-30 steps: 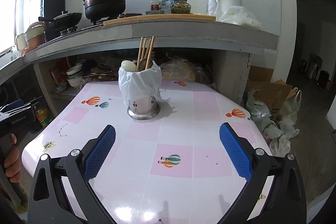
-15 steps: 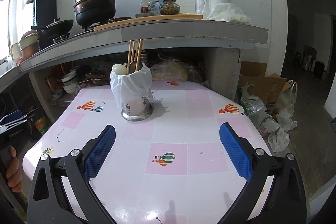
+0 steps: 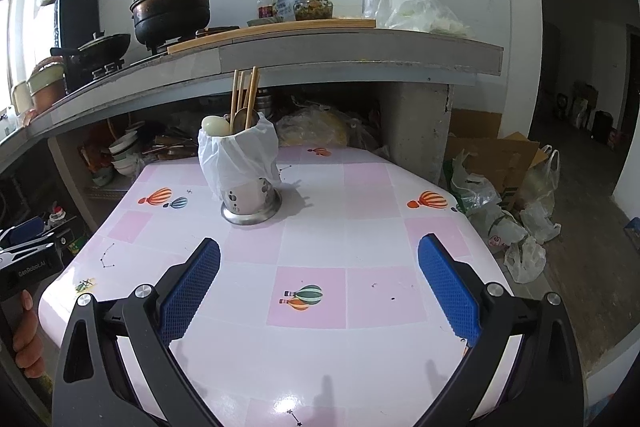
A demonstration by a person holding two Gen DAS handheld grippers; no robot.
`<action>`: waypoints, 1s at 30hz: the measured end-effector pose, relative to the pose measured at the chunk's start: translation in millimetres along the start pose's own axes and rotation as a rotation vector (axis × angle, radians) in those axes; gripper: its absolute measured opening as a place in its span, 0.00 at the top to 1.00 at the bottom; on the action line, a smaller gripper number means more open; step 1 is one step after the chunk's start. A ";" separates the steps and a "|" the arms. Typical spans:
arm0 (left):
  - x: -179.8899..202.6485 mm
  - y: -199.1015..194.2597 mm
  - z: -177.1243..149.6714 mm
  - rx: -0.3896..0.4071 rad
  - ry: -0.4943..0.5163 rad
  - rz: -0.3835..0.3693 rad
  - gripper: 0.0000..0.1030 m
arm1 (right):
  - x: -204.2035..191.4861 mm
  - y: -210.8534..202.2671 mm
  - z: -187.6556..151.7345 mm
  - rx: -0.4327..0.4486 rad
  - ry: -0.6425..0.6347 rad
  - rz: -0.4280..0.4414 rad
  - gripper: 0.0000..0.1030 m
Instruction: Organize utensils
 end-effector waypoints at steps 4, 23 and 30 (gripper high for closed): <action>4.8 -0.6 1.0 -0.004 0.006 -0.014 0.08 | 0.1 -0.2 -0.1 0.000 0.001 -0.001 0.06; 7.9 -2.4 3.4 0.007 0.004 -0.020 0.08 | -1.7 -1.5 -1.1 -0.002 -0.005 0.004 0.06; 7.0 -3.2 4.4 0.012 0.005 -0.017 0.08 | -6.6 -0.9 -2.8 -0.008 -0.019 0.009 0.06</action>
Point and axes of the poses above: each gripper's, at about its wrist camera, not at the fingertips, and y roughly the way its jaws point, x to its right, z to its top, the point moved 7 cm from there along y, roughly the way its jaws point, and after that the axes turned 4 degrees about y, right-handed, at the moved point
